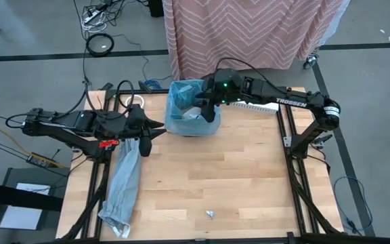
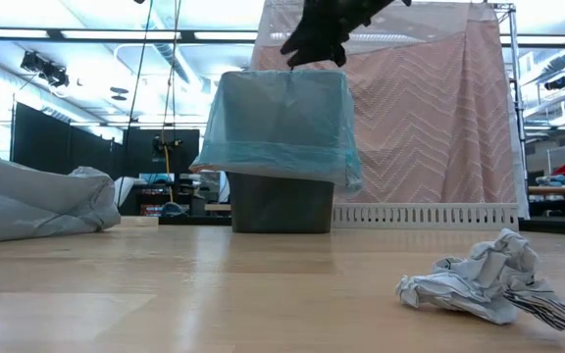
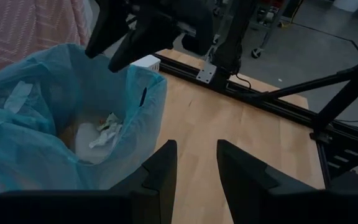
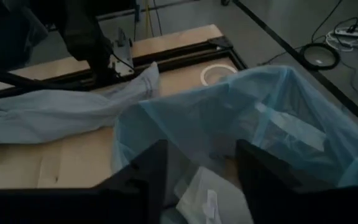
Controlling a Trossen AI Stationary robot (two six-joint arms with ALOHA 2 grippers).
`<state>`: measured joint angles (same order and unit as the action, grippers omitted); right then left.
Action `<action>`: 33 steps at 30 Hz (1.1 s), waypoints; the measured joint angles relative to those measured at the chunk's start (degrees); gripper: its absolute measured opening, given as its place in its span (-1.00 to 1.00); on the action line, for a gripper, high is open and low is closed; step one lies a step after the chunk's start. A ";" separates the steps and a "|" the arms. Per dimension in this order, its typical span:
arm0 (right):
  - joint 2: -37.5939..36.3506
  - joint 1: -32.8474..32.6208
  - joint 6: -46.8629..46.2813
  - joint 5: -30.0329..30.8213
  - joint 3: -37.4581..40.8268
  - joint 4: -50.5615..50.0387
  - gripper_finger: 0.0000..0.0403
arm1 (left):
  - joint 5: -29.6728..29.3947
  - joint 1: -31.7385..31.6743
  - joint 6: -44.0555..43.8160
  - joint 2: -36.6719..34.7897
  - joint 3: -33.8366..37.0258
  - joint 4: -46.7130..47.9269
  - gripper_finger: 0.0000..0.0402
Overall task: Place trash/remove bag and relplace
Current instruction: Put the white paper into the trash bin
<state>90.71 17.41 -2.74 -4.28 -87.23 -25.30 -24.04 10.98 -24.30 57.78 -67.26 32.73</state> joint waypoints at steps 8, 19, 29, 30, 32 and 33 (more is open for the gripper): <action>-5.41 -6.90 -0.07 -11.21 -8.92 -0.87 0.06 | -0.01 0.00 -0.01 -0.02 0.00 -0.07 -0.40; -10.31 -31.90 -2.59 -7.40 0.04 -23.30 0.10 | -2.31 0.00 1.46 2.67 -0.04 0.20 -0.40; -9.96 -42.31 -15.32 2.03 27.72 2.97 0.36 | -0.34 0.00 0.04 6.87 -0.02 -0.19 -0.40; -9.47 -43.08 -17.12 2.02 30.60 8.30 0.37 | 0.17 0.00 -0.17 7.21 -0.02 -0.22 -0.40; -8.04 -44.83 -19.92 2.16 36.05 19.58 0.38 | 1.34 0.07 -0.82 7.55 -0.02 -0.13 -0.40; -6.93 -45.66 -21.02 2.53 38.04 24.54 0.38 | 1.83 0.07 -1.40 7.60 0.00 -0.05 -0.40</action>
<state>83.78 -28.25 -23.76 -1.75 -49.19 -0.76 -22.21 11.05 -25.70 65.38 -67.26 32.68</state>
